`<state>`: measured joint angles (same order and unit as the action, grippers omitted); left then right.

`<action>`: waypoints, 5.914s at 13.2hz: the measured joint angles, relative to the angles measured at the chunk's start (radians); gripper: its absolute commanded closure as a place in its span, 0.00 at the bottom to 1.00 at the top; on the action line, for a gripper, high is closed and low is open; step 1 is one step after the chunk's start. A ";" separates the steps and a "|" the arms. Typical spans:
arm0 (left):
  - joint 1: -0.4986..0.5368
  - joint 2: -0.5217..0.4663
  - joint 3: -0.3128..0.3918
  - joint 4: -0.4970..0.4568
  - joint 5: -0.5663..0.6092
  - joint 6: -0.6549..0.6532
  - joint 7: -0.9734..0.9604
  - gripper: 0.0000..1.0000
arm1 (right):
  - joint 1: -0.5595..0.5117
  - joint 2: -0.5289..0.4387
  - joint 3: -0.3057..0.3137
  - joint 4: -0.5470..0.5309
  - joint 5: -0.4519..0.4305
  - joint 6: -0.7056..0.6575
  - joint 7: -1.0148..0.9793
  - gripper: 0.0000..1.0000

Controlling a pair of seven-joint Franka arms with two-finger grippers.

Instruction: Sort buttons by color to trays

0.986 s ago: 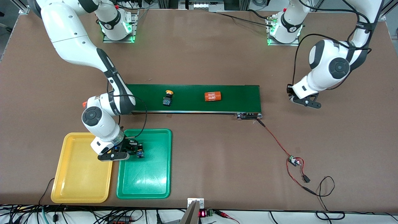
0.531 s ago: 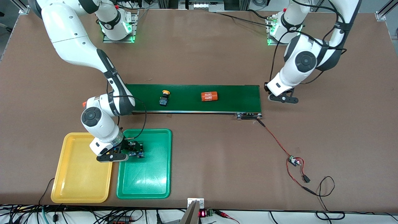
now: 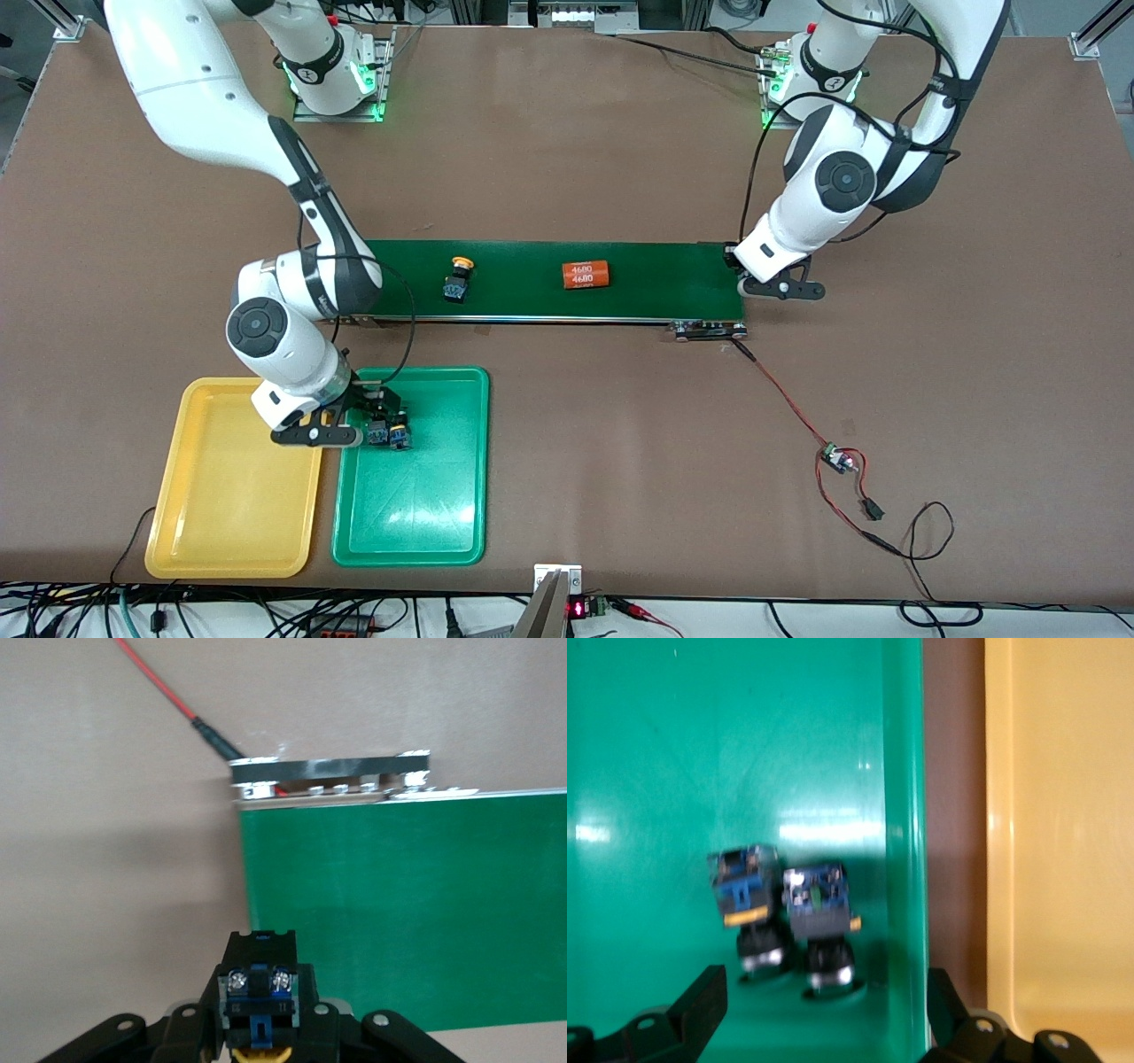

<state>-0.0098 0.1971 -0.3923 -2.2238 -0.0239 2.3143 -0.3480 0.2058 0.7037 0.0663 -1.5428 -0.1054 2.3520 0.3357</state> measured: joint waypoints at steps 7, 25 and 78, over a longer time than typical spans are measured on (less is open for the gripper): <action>-0.073 0.113 0.000 0.070 0.000 0.001 -0.061 1.00 | -0.031 -0.270 -0.009 -0.091 0.063 -0.355 0.017 0.00; -0.084 0.191 0.013 0.177 0.000 0.002 -0.059 0.00 | -0.080 -0.463 0.106 -0.549 0.182 -0.125 0.206 0.00; 0.066 -0.042 0.374 0.852 0.001 -0.790 0.321 0.00 | -0.159 0.215 -0.193 0.208 0.058 0.083 -0.436 0.00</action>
<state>0.0563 0.1554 -0.0178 -1.3714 -0.0233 1.5247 -0.0270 0.0471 0.9184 -0.1271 -1.3349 -0.0473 2.4354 -0.1000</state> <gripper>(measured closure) 0.000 0.084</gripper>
